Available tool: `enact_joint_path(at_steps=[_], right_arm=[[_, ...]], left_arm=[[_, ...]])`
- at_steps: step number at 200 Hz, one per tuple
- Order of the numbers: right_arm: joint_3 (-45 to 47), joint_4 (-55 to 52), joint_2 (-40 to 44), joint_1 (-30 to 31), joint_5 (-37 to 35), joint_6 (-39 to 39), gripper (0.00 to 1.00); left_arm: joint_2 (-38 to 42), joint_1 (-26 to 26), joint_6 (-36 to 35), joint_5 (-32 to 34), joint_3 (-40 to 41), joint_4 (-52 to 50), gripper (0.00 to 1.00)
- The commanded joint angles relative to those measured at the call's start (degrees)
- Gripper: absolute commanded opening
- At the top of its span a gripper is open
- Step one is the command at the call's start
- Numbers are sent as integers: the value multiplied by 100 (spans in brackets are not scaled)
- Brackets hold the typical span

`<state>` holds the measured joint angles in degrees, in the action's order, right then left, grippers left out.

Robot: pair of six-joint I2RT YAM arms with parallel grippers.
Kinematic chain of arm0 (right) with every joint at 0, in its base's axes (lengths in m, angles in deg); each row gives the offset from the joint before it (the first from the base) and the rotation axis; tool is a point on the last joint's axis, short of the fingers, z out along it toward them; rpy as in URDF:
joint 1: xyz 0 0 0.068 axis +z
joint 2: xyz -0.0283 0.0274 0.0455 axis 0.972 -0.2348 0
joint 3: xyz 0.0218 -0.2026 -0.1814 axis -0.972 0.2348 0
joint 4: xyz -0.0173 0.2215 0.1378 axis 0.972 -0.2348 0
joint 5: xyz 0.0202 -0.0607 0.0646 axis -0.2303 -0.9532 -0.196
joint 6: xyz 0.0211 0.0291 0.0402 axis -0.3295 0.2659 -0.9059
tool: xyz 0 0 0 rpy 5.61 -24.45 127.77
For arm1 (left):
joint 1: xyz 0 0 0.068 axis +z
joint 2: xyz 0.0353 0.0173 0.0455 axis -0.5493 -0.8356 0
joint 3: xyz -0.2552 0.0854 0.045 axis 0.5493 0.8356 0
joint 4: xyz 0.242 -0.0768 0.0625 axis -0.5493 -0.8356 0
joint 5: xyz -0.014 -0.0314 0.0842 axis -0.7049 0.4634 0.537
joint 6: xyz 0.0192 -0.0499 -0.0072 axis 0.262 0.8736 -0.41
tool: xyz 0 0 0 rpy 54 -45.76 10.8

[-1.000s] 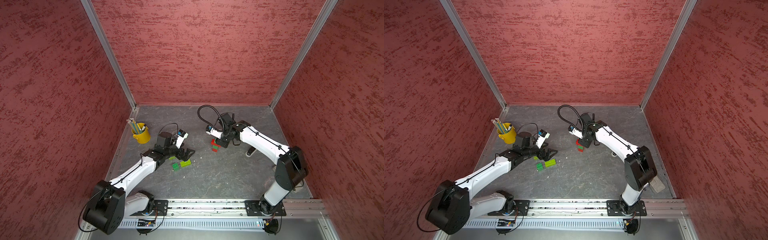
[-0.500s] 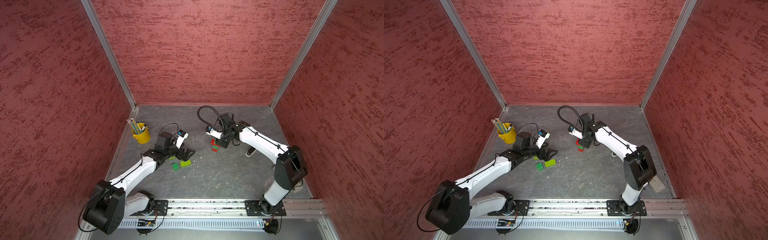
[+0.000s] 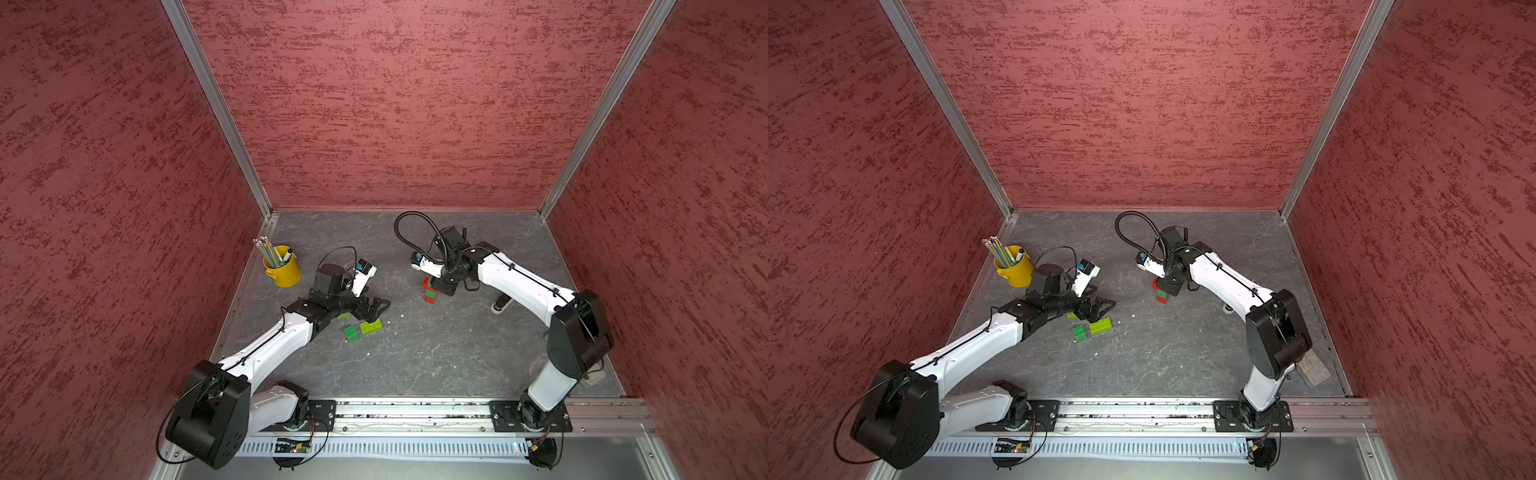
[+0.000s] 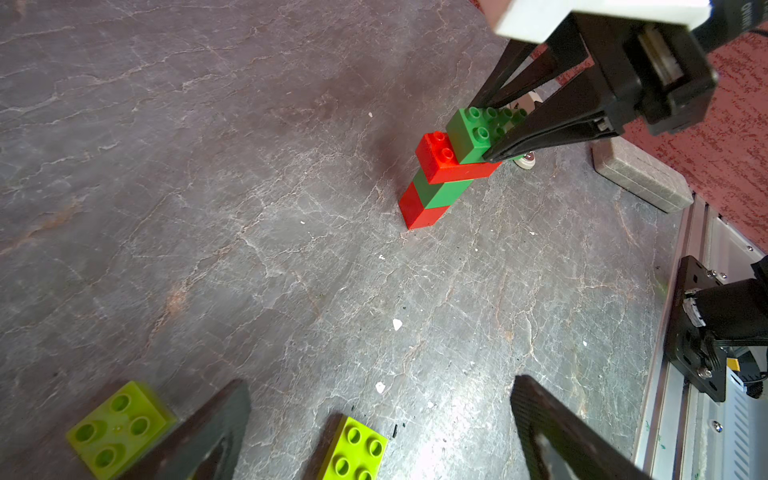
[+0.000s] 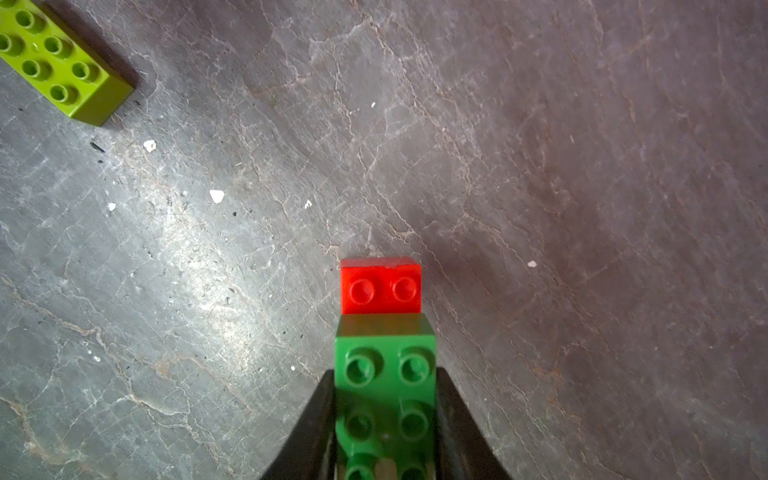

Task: Assemble a spoon with lego
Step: Assemble the lego brick with the lego brick.

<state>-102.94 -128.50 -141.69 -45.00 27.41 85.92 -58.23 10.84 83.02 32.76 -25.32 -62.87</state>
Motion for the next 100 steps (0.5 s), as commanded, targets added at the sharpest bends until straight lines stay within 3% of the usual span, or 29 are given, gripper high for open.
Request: enact_joint_path(at_steps=[1, 100], right_arm=[[99, -183, -188, -40, 94, 45, 21], [-159, -767, -865, -45, 83, -456, 17]], left_arm=[[-24, -20, -71, 30, -119, 36, 100], [62, -19, -99, 163, -67, -4, 100]])
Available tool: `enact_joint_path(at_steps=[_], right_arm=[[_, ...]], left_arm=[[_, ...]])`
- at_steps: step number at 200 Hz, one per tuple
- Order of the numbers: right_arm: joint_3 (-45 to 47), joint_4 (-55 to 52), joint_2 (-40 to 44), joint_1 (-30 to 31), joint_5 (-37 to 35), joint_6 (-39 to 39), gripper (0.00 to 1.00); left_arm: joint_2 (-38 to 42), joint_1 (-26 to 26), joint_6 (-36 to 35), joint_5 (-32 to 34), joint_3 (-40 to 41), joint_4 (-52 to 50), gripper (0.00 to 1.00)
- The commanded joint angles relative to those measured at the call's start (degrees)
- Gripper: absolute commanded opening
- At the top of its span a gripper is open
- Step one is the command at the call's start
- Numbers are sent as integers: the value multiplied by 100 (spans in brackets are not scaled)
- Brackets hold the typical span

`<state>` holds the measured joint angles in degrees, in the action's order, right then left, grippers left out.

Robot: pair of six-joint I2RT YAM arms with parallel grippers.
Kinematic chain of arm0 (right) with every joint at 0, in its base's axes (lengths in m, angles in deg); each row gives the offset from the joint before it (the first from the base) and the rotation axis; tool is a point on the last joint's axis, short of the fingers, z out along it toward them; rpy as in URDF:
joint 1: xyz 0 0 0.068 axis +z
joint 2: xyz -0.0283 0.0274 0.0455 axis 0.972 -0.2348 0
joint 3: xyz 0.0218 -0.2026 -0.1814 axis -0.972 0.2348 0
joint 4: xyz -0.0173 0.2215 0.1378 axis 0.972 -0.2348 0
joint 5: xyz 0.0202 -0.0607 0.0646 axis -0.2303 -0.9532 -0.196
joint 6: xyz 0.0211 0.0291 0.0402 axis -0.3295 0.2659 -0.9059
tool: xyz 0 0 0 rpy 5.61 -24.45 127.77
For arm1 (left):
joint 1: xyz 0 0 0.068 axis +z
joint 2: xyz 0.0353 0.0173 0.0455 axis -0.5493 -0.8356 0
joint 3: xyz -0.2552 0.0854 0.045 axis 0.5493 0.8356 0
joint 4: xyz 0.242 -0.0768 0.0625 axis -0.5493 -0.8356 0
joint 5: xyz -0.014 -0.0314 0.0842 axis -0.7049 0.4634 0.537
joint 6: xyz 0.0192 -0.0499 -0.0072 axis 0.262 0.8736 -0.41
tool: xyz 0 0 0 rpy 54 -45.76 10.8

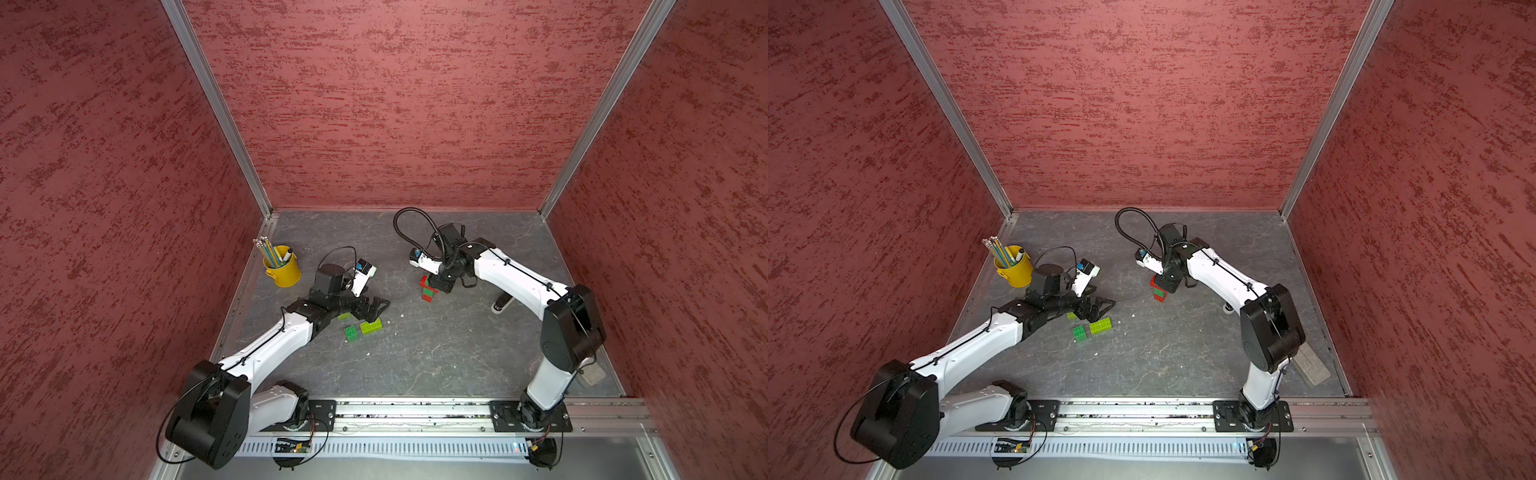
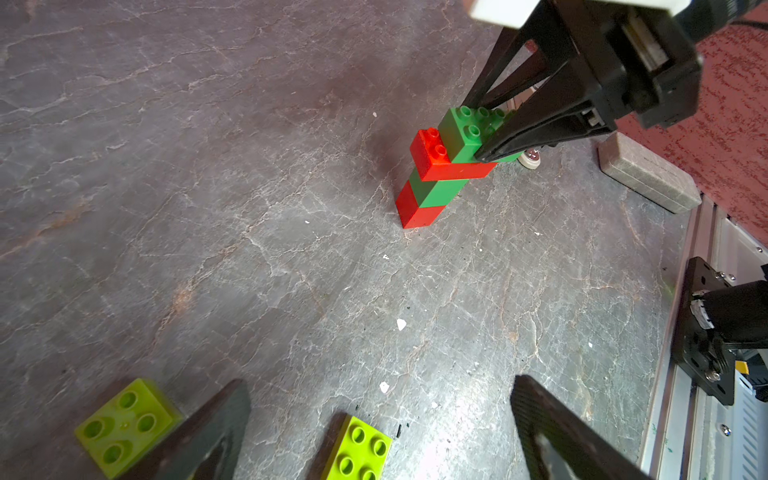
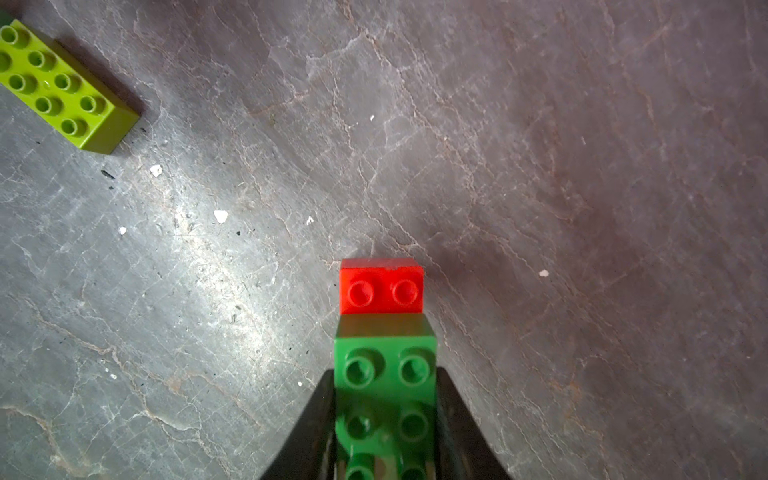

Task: Assemble a spoon with lego
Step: Assemble the lego brick with the lego brick.

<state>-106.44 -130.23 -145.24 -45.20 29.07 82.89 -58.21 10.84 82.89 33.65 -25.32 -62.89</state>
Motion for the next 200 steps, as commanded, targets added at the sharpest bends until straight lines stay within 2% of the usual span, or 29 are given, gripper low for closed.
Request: enact_joint_path(at_steps=[1, 24, 42, 57, 76, 111, 153, 170, 200], right_arm=[[190, -586, -511, -27, -84, -154, 17], [87, -508, -448, -32, -19, -189, 19], [-170, -474, -414, -25, 84, -212, 29], [-369, -480, -431, -22, 82, -216, 42], [-551, -485, -488, -20, 107, -190, 51], [-742, -521, -554, -20, 23, -180, 58], [-854, -511, -372, -20, -162, -208, 75], [-932, -540, -184, -18, -264, -221, 82], [-739, -304, 416, 162, -451, 96, 83]], left_arm=[[61, -19, -85, 77, -71, -2, 100], [95, -20, -89, 103, -40, 15, 100], [106, -20, -88, 112, -47, 2, 100], [97, -20, -88, 108, -49, 3, 100], [96, -20, -84, 121, -41, 15, 100], [114, -19, -67, 143, -49, -11, 100], [79, 30, -14, 119, -82, -5, 100], [150, 205, 195, 79, -67, 64, 100], [430, 820, 801, 143, -190, -85, 100]])
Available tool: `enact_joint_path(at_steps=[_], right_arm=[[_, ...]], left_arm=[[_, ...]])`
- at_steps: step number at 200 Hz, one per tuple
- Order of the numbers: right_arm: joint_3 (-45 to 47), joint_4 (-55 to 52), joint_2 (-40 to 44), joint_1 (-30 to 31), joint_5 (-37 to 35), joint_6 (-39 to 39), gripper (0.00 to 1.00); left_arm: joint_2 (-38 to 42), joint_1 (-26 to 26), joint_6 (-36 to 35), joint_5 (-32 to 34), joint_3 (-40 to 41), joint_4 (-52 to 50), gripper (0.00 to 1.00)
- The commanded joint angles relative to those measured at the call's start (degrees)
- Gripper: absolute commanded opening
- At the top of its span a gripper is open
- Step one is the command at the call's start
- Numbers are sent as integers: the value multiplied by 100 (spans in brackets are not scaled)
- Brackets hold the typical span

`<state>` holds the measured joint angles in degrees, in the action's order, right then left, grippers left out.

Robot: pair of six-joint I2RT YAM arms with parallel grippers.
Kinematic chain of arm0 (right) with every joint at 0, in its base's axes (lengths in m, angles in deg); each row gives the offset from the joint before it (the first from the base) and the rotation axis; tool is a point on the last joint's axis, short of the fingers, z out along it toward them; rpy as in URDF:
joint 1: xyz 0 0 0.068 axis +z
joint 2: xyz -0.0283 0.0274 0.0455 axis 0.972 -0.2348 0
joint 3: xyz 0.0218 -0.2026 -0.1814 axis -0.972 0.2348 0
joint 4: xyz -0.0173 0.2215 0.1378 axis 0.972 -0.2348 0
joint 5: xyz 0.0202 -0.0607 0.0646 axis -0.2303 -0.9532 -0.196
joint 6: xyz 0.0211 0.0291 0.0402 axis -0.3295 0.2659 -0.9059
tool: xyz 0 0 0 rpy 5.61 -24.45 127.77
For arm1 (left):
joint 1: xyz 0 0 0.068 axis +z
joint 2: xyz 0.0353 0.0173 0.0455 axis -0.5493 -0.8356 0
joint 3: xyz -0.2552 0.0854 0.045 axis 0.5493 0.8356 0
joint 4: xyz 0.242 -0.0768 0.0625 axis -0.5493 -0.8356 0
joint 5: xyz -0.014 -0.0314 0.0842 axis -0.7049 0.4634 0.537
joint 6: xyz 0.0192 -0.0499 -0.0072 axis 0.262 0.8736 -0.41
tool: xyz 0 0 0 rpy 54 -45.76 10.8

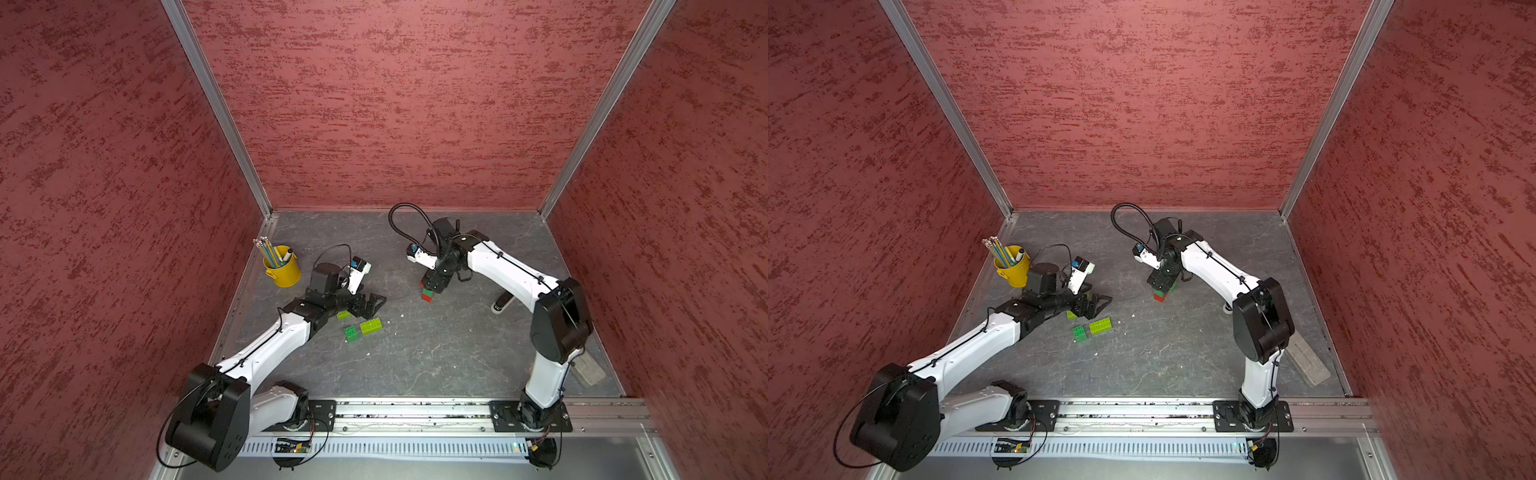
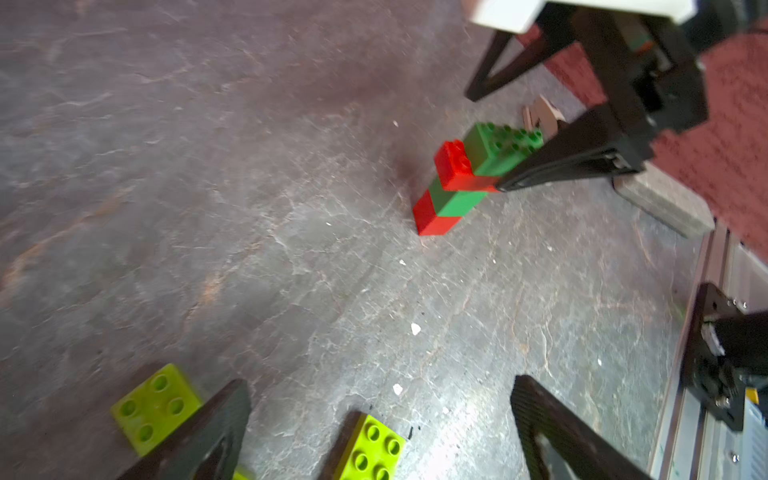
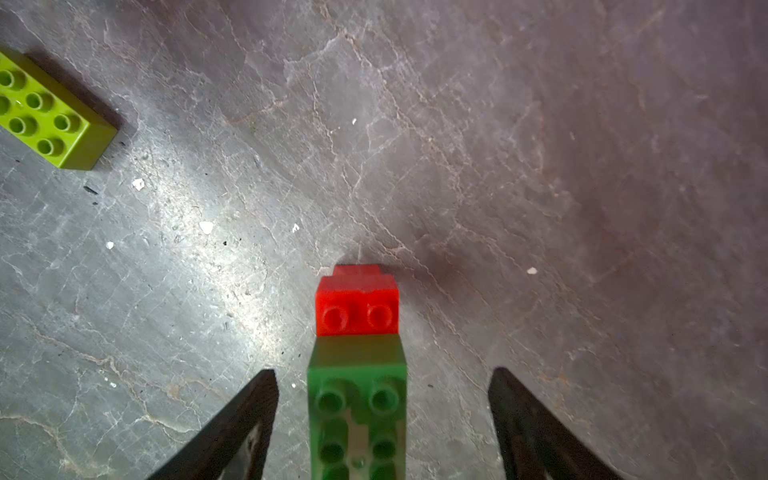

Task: Assemble a spoon with lego
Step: Assemble the lego brick with the lego brick, then pick up the lego brick from the center of the board.

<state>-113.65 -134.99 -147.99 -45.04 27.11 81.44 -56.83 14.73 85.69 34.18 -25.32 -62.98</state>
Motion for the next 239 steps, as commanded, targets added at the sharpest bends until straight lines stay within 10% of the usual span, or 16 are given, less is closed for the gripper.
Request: enact_joint_path(at_steps=[1, 97, 239], right_arm=[[2, 198, 715, 157, -265, 242, 82], [2031, 3038, 933, 1686, 1561, 1334, 79], [514, 3052, -1639, 2199, 2317, 2055, 62]], left_arm=[[302, 451, 548, 99, -198, -87, 100], [818, 2332, 1559, 38, -127, -879, 100], [855, 2474, 1655, 130, 152, -725, 100]])
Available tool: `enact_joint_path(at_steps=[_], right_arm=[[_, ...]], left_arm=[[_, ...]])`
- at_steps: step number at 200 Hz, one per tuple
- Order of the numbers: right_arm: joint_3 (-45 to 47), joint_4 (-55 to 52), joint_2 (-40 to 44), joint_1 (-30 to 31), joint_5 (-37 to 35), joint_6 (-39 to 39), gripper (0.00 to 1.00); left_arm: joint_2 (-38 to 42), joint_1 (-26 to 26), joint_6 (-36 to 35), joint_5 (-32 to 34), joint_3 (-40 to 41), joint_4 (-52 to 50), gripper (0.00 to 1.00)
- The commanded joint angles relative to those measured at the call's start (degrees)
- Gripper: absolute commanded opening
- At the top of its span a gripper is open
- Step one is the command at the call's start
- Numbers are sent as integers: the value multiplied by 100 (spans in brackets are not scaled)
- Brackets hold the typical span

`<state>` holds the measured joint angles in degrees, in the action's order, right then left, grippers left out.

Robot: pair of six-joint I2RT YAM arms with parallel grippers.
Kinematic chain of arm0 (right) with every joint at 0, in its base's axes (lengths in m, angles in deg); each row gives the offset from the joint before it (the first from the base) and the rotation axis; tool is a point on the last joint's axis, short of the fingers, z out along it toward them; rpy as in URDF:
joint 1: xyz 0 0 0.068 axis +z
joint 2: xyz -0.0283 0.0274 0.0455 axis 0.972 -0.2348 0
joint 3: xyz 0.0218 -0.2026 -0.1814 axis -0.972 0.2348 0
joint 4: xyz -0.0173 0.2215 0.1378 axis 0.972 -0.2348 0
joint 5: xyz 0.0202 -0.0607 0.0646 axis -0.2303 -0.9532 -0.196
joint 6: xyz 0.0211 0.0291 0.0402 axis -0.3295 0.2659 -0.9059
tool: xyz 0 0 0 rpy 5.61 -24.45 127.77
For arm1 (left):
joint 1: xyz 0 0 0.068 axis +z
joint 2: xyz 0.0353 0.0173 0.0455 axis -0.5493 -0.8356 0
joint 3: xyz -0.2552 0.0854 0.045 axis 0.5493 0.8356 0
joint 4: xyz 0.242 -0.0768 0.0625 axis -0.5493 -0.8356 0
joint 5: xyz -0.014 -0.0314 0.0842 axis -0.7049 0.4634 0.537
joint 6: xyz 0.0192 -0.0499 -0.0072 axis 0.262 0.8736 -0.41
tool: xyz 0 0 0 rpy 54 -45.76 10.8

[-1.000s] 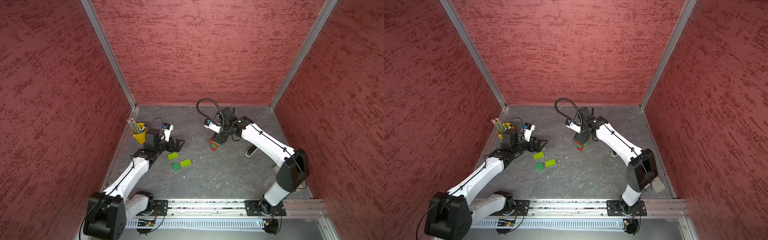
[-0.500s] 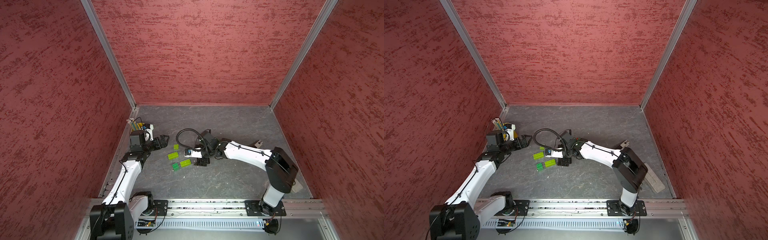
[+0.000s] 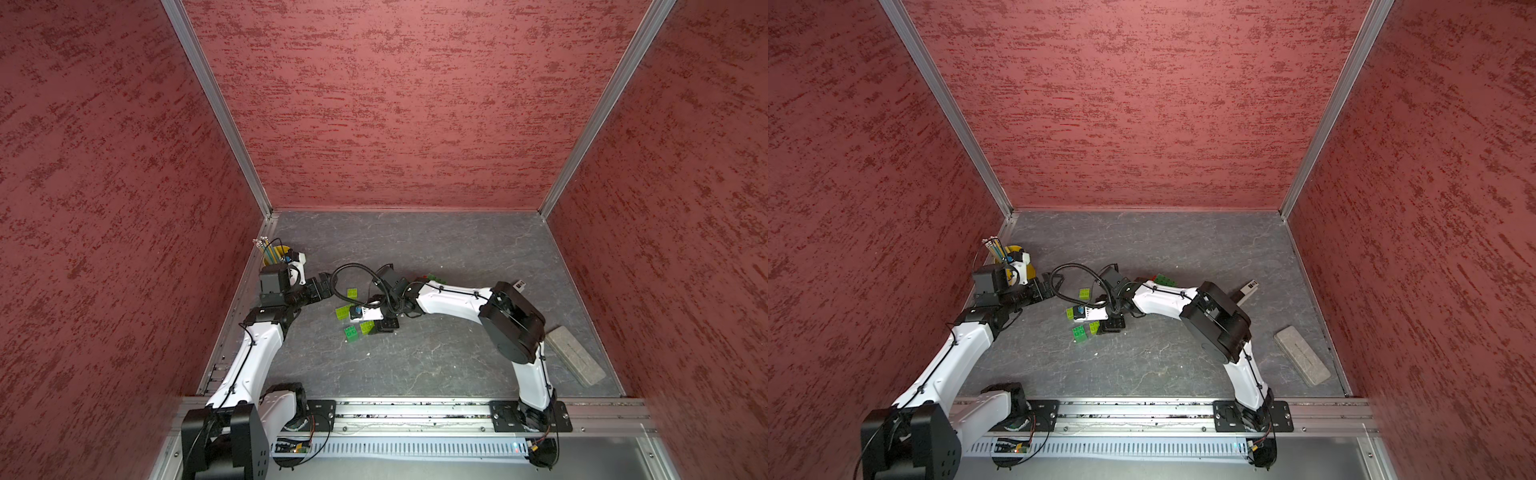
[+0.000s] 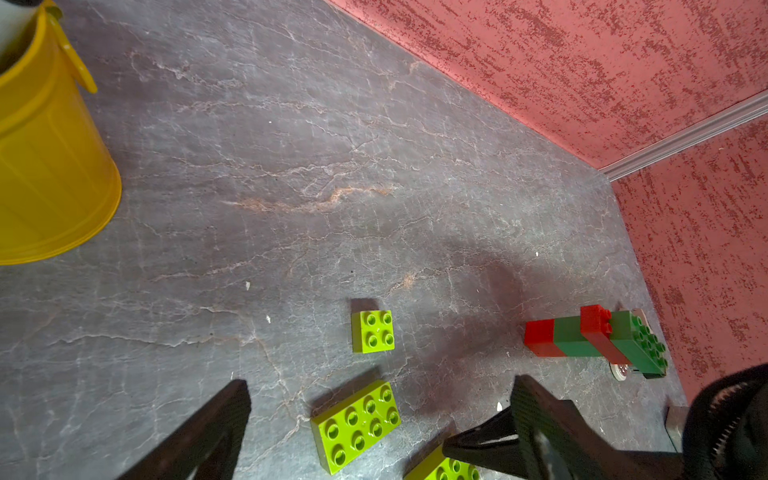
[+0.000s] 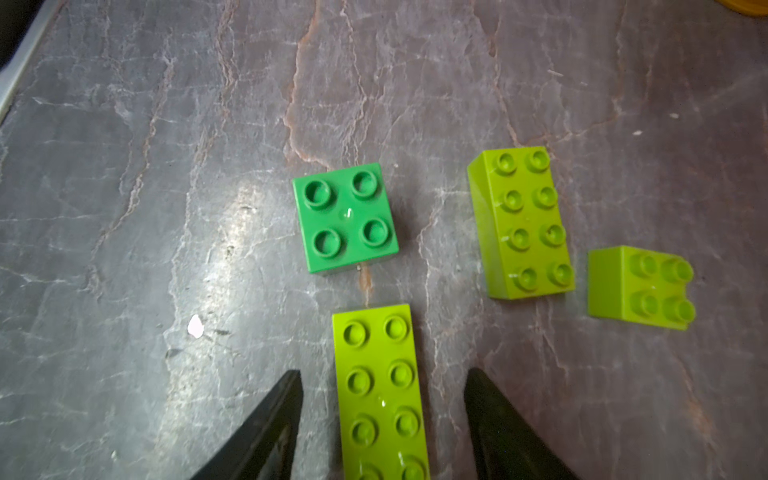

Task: Assemble a spoon with lego
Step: Pick up the lego brick from the center of the board.

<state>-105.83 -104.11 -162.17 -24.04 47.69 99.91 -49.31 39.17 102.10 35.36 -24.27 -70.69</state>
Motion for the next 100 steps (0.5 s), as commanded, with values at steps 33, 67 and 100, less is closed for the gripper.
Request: enact_joint_path(at_steps=[33, 67, 100], right_arm=[[-624, -408, -494, 125, 156, 279, 54], [-646, -606, -532, 126, -76, 313, 47], [-602, -671, -475, 131, -208, 265, 47]], left_arm=[[104, 35, -3, 8, 40, 33, 100], [107, 33, -13, 11, 36, 24, 100], [94, 6, -27, -10, 31, 16, 100]])
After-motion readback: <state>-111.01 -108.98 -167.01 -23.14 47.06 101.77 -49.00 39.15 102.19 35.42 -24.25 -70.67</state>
